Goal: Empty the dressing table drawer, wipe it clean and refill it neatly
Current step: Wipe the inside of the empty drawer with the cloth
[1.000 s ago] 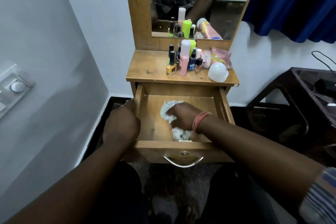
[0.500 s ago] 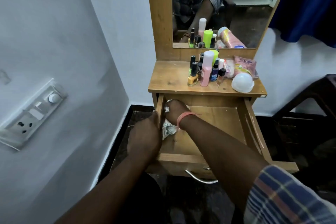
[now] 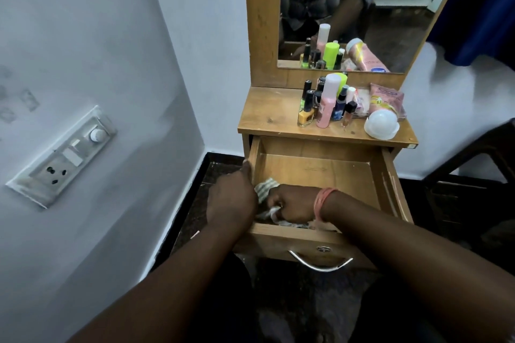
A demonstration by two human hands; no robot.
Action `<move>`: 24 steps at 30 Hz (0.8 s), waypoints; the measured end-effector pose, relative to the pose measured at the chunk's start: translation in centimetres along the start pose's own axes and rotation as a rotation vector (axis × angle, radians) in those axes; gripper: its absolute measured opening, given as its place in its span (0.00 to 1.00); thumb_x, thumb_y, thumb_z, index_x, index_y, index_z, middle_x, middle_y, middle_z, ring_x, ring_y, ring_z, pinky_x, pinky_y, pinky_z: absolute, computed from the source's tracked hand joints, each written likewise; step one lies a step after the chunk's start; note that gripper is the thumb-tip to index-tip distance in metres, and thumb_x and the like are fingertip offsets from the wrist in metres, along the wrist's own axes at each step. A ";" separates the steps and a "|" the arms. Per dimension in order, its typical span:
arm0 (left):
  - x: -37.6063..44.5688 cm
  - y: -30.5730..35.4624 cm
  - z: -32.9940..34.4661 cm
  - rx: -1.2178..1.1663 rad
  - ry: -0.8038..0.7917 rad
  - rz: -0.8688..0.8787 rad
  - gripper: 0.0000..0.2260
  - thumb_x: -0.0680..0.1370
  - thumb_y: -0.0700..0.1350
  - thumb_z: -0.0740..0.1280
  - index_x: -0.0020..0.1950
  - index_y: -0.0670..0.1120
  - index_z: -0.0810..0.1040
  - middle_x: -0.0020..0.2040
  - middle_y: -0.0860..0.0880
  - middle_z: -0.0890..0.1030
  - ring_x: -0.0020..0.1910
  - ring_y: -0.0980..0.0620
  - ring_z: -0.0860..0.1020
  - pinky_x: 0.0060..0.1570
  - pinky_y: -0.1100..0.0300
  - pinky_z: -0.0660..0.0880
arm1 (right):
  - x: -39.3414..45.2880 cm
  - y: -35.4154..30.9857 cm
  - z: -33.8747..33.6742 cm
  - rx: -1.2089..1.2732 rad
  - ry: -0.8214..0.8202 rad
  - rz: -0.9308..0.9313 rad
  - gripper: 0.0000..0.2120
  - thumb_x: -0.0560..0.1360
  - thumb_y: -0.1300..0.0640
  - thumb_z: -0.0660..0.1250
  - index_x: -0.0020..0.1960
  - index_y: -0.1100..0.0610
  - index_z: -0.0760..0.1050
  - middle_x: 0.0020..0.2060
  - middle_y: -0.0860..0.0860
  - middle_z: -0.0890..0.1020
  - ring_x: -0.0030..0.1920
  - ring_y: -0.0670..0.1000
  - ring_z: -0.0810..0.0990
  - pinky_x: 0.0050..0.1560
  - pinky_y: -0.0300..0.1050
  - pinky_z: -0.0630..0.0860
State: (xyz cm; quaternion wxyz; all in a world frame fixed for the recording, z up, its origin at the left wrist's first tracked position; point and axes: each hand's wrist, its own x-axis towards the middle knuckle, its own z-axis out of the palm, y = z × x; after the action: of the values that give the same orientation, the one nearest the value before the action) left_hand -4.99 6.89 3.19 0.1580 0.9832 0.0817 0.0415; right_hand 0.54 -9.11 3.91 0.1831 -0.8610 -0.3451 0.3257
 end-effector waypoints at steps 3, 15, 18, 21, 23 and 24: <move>-0.1 0.0 -0.2 -0.019 0.009 0.003 0.15 0.80 0.48 0.53 0.65 0.54 0.71 0.45 0.46 0.84 0.45 0.40 0.83 0.46 0.45 0.81 | 1.0 -0.4 0.1 -0.023 -0.077 0.005 0.07 0.76 0.61 0.68 0.51 0.52 0.83 0.48 0.45 0.82 0.48 0.42 0.78 0.53 0.40 0.75; 0.0 0.3 -0.2 0.028 0.035 0.147 0.18 0.72 0.40 0.64 0.62 0.45 0.75 0.54 0.41 0.82 0.54 0.36 0.80 0.48 0.47 0.78 | -4.9 2.3 -1.7 -0.149 -0.105 0.291 0.14 0.74 0.62 0.69 0.58 0.56 0.84 0.40 0.48 0.83 0.35 0.47 0.76 0.25 0.30 0.69; 0.2 0.9 0.0 0.147 0.045 0.266 0.25 0.75 0.46 0.62 0.72 0.43 0.74 0.70 0.40 0.78 0.69 0.36 0.74 0.64 0.41 0.75 | -6.8 4.7 -1.1 -0.217 0.168 0.453 0.11 0.71 0.58 0.73 0.53 0.56 0.84 0.44 0.52 0.85 0.43 0.53 0.82 0.42 0.36 0.78; 0.6 1.2 0.0 0.172 -0.027 0.357 0.24 0.75 0.52 0.54 0.61 0.43 0.81 0.58 0.40 0.84 0.63 0.38 0.78 0.60 0.43 0.77 | -8.1 5.8 0.2 -0.419 0.258 0.654 0.11 0.76 0.60 0.68 0.57 0.59 0.81 0.53 0.57 0.83 0.53 0.58 0.83 0.52 0.46 0.80; 0.4 1.2 -0.2 0.133 -0.049 0.398 0.22 0.75 0.53 0.51 0.50 0.44 0.82 0.47 0.40 0.84 0.53 0.39 0.80 0.52 0.46 0.79 | -8.2 6.1 0.7 -0.555 0.174 0.707 0.11 0.77 0.58 0.67 0.58 0.59 0.80 0.56 0.56 0.82 0.56 0.58 0.82 0.50 0.47 0.78; 0.3 1.2 -0.2 0.107 -0.063 0.406 0.22 0.75 0.52 0.51 0.47 0.44 0.82 0.44 0.41 0.84 0.52 0.40 0.80 0.50 0.47 0.79 | -7.8 6.0 0.7 -0.612 0.122 0.715 0.12 0.77 0.57 0.67 0.58 0.58 0.80 0.57 0.56 0.82 0.57 0.58 0.82 0.49 0.47 0.77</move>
State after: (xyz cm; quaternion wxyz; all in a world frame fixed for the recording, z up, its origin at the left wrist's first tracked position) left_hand -4.51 5.89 3.82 0.0964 0.9872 -0.1212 0.0372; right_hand -1.41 -18.77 3.54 -0.1825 -0.9578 -0.0960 0.2003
